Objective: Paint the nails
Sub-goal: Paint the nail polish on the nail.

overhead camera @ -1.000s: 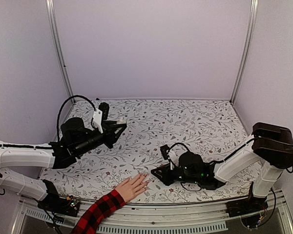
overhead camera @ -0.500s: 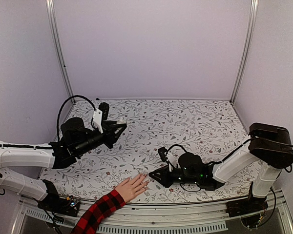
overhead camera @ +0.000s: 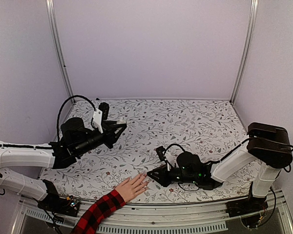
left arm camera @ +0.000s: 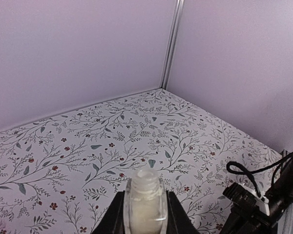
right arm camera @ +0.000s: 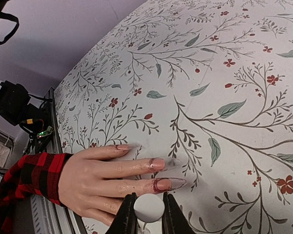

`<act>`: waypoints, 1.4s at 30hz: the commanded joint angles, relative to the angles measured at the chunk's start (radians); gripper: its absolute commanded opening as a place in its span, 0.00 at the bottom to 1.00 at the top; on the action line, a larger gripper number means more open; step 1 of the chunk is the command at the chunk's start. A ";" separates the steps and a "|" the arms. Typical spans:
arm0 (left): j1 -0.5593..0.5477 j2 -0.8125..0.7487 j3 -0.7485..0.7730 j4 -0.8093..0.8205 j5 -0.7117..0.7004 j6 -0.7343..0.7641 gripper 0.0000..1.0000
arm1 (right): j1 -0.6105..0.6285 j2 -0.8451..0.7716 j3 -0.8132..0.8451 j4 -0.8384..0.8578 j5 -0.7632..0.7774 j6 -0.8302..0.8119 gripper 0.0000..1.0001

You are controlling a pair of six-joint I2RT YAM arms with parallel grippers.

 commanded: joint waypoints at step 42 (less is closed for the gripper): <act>0.007 0.006 0.024 0.032 0.012 0.013 0.00 | -0.003 0.027 0.040 -0.088 0.076 0.010 0.00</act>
